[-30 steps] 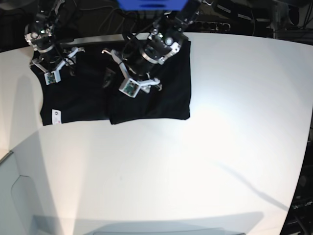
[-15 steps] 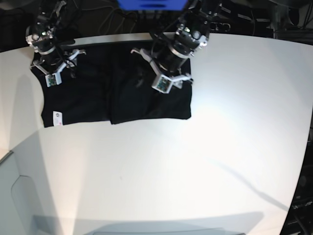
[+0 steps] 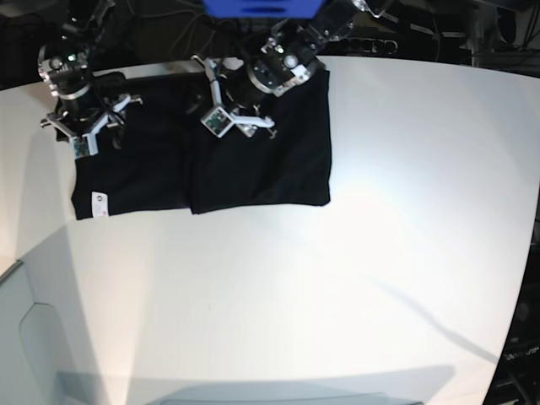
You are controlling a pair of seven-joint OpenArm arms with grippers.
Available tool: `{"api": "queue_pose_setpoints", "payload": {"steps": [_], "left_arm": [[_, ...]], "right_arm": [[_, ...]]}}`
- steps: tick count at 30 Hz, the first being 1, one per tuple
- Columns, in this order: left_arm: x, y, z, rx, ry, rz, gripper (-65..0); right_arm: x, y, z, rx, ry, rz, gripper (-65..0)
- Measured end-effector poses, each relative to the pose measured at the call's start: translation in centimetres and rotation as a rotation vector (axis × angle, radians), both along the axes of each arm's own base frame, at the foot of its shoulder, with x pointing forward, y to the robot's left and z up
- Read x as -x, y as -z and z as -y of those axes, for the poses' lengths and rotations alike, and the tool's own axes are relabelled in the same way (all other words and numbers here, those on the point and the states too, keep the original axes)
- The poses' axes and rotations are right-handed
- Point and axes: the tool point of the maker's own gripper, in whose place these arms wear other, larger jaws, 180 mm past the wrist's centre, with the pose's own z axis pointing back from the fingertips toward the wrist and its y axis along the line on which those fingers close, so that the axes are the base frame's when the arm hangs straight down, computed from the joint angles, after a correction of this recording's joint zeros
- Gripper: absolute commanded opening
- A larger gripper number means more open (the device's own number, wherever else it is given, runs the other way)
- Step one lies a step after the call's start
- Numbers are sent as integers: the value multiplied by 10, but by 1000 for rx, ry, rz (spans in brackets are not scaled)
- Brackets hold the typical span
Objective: Fold the T-shirt properly
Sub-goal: 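Fold the held side over toward the right gripper with the left gripper, then grasp the opposite side with the right gripper and lift it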
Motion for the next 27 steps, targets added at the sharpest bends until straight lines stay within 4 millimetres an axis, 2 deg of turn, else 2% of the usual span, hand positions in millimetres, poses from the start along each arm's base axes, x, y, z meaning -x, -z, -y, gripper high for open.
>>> {"api": "queue_pose_setpoints", "payload": {"steps": [2, 5, 8, 11, 13, 16, 20, 23, 27], "left_arm": [[2, -1, 1, 1, 5, 1, -317], [-3, -26, -5, 47, -10, 46, -317], [-24, -45, -35, 45, -94, 108, -317], [-44, -52, -78, 7, -206, 150, -317], [-51, -48, -107, -32, -282, 150, -316], [-63, -43, -157, -86, -420, 148, -316], [-72, -34, -204, -154, -533, 148, -316], [-70, -18, -219, -185, -568, 108, -316], [-64, 4, -224, -207, -572, 54, -316]], "right_arm": [[-13, -12, 11, 9, 30, 53, -281], [-26, -21, 18, 15, 49, 95, -281], [-25, -4, 24, 2, 67, 28, -281], [-32, -1, 43, 5, 104, 20, -281], [-32, 6, 54, 0, 129, 2, -281], [-22, 25, 59, -16, 139, -61, -281], [-18, 35, 66, -22, 140, -85, -281], [-17, 44, 62, -63, 145, -82, -281], [-19, 52, 60, -111, 155, -69, -285]]}}
